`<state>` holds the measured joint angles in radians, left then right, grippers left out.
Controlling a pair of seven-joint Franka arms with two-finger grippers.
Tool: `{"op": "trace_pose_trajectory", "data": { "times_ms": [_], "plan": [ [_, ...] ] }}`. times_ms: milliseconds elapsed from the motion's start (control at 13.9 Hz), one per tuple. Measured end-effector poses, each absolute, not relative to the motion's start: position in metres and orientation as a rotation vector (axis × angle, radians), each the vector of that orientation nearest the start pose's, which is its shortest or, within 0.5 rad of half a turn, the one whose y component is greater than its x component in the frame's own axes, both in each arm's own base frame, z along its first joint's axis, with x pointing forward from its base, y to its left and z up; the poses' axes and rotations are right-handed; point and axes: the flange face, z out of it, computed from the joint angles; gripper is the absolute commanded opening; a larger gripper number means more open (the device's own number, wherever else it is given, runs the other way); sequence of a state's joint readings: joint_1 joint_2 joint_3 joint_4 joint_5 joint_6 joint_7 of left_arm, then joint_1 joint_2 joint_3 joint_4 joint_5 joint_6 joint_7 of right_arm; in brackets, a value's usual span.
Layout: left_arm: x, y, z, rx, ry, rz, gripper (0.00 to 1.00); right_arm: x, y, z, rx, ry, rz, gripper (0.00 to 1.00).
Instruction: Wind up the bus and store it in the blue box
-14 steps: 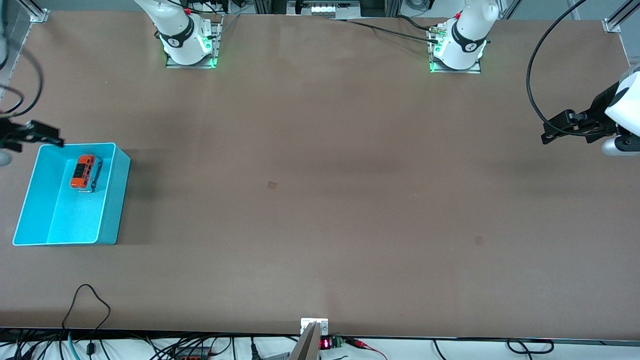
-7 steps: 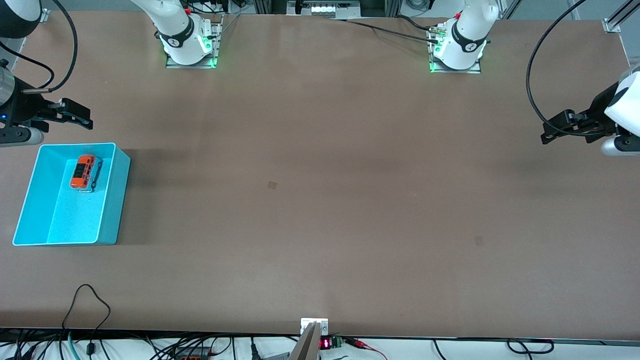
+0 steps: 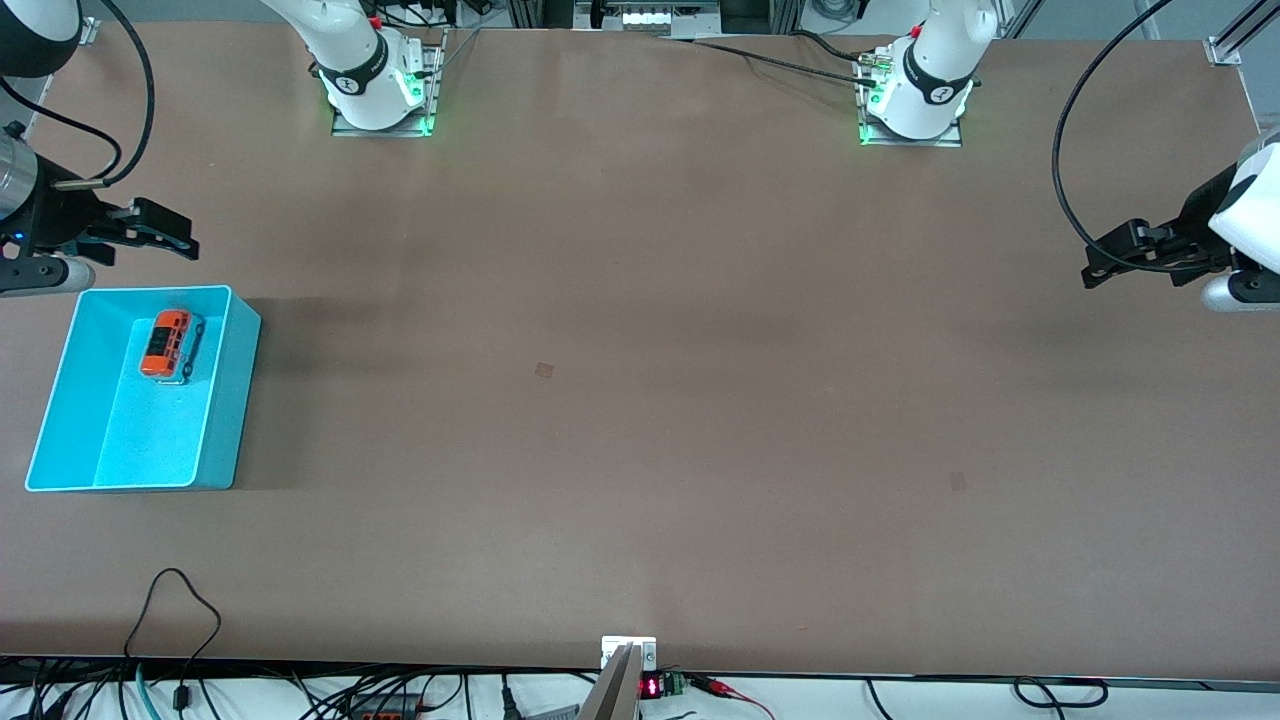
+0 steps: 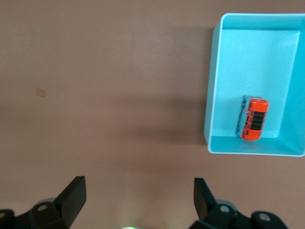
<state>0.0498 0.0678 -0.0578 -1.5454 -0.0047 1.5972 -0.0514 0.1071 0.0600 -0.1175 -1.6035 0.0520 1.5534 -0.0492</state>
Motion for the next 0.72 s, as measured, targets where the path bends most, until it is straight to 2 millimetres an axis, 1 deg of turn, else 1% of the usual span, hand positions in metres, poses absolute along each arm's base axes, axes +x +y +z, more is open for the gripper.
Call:
{"op": "trace_pose_trajectory", "data": {
  "times_ms": [360, 576, 720],
  "plan": [
    [0.5771, -0.004, 0.6005, -3.149, -0.069, 0.025, 1.0, 0.5675, 0.0028, 0.5734, -3.078, -0.021, 0.171, 1.0],
    [0.5771, -0.0039, 0.6005, -3.149, -0.069, 0.025, 1.0, 0.5676, -0.0014, 0.5719, -3.117, -0.023, 0.181, 1.0],
    [0.5771, -0.004, 0.6005, -3.149, -0.069, 0.025, 1.0, 0.5675, 0.0016, 0.5706, -3.126, -0.035, 0.191, 1.0]
  ]
}}
